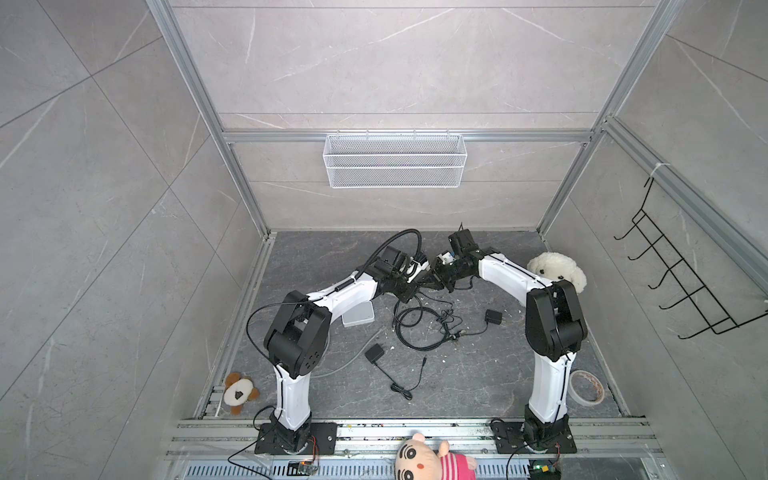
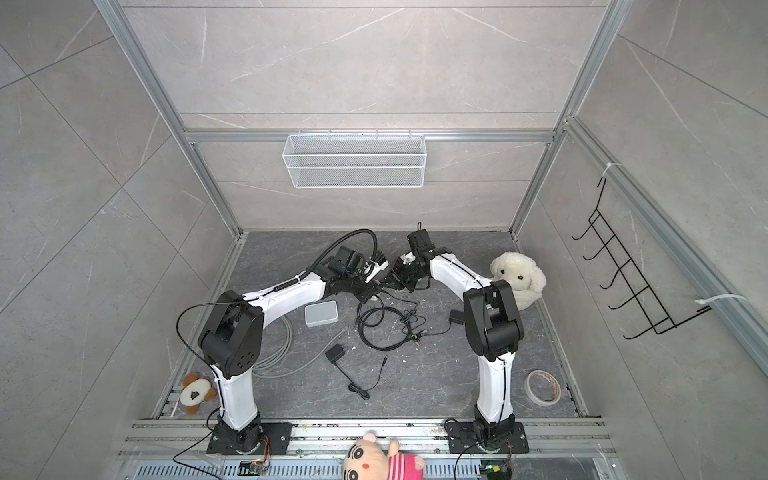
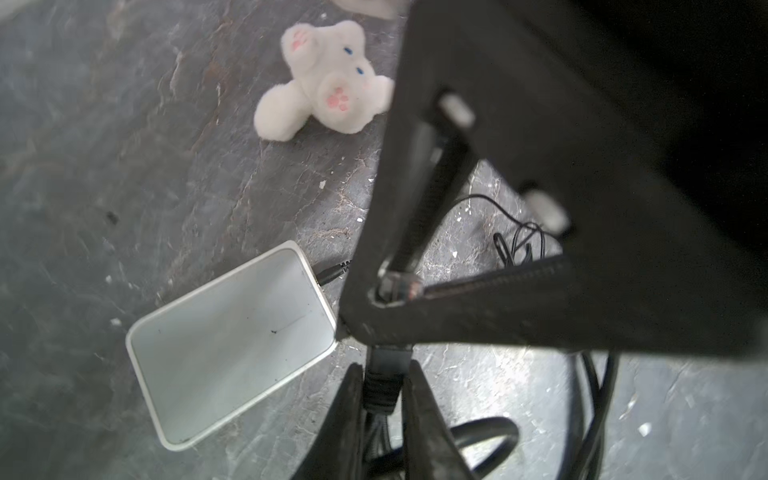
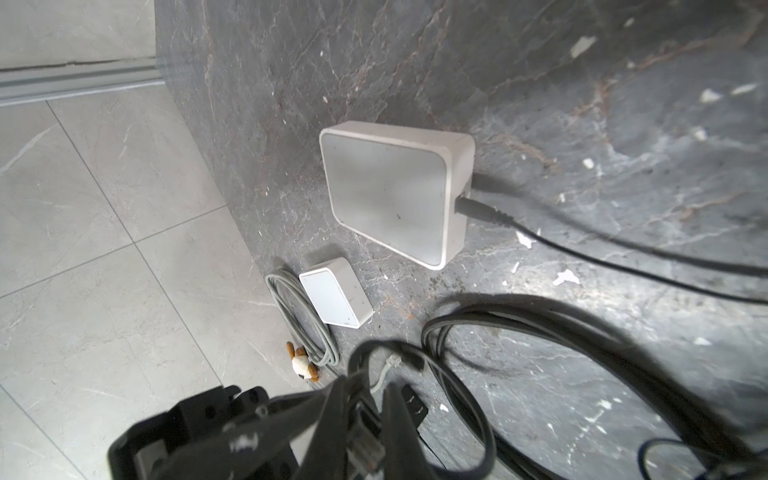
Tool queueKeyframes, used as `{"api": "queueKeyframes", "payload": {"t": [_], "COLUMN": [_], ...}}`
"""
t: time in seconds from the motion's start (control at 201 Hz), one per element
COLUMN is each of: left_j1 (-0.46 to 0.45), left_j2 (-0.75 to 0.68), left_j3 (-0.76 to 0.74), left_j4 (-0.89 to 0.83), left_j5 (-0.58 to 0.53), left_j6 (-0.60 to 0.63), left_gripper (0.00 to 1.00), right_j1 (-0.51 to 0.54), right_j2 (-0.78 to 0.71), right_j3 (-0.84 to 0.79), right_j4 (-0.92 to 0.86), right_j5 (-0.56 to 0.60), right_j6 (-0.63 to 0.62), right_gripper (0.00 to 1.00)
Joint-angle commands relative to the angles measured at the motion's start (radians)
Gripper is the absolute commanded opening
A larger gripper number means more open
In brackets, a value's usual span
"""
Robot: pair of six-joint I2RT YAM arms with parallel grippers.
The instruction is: Insert the plug into the switch port
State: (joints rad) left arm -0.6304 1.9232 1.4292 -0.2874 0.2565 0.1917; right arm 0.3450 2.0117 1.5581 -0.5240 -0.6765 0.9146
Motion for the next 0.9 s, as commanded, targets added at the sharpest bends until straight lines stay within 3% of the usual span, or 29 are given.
{"api": "queueKeyframes", "payload": {"t": [0.0,0.164,0.329,0.463,0.692,0.891], "left_j1": [0.012,0.047,0.097,0.114,0.134,0.147], "left_j2": [0.008,-0.002,-0.022,-0.029,-0.036,-0.033], "left_j3": [-0.004,-0.009,-0.001,0.01,0.003,0.006], "left_j4": [-0.046,-0.07,-0.139,-0.199,-0.208,-0.2], "left_j5": [0.011,0.108,0.241,0.306,0.361,0.399], "left_j6": [0.038,0.036,0.046,0.062,0.06,0.049], "left_gripper": [0.1,0.03,0.02,0.01,0.01,0.01], "right_j1": [0.002,0.002,-0.007,-0.026,-0.021,0.004], "right_j2": [-0.053,-0.057,-0.07,-0.101,-0.099,-0.066], "right_j3": [0.026,0.023,0.027,-0.006,-0.079,-0.081], "right_j4": [-0.009,-0.017,-0.032,0.043,0.188,0.139], "right_j5": [0.001,0.002,0.01,-0.028,-0.166,-0.177], "right_j6": [0.019,-0.004,-0.092,-0.131,-0.187,-0.261], "right_gripper": [0.07,0.11,0.32,0.42,0.43,0.43]}}
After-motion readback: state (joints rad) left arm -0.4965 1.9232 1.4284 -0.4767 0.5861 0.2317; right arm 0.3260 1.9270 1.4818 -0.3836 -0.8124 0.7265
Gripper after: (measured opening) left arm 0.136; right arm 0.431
